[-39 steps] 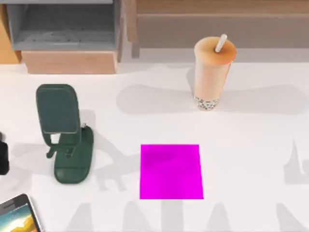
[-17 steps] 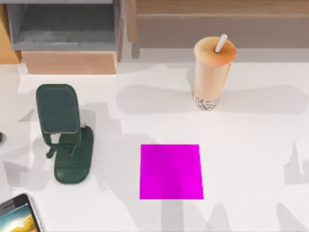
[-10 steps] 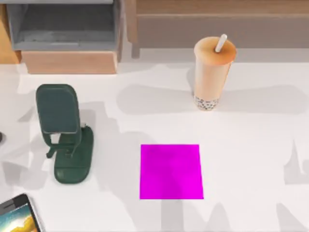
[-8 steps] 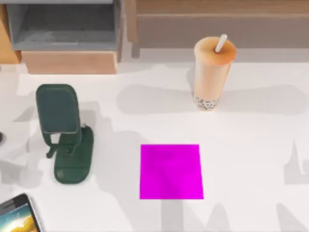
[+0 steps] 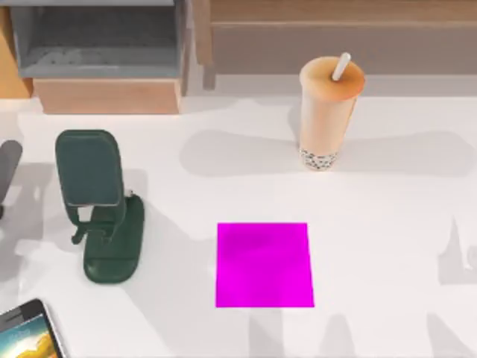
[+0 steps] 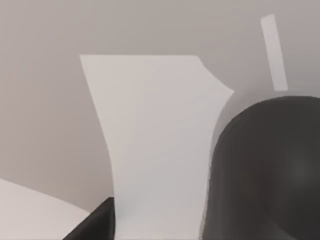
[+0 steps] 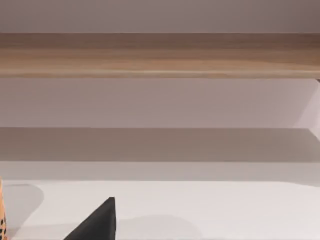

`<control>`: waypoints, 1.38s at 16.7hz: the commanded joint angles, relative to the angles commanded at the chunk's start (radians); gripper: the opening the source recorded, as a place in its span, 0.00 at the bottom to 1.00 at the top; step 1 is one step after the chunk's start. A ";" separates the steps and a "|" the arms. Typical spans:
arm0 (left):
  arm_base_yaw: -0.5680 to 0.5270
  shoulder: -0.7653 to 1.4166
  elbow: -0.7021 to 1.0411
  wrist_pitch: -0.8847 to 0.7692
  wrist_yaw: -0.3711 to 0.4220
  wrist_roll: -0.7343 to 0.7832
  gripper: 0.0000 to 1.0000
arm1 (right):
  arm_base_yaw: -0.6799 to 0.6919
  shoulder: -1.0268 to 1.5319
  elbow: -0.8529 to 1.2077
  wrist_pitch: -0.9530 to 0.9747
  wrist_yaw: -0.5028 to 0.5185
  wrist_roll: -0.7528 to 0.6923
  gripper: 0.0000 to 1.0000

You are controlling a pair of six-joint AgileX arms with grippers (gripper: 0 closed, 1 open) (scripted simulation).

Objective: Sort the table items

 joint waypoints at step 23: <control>0.000 0.001 -0.001 0.001 0.000 0.000 0.00 | 0.000 0.000 0.000 0.000 0.000 0.000 1.00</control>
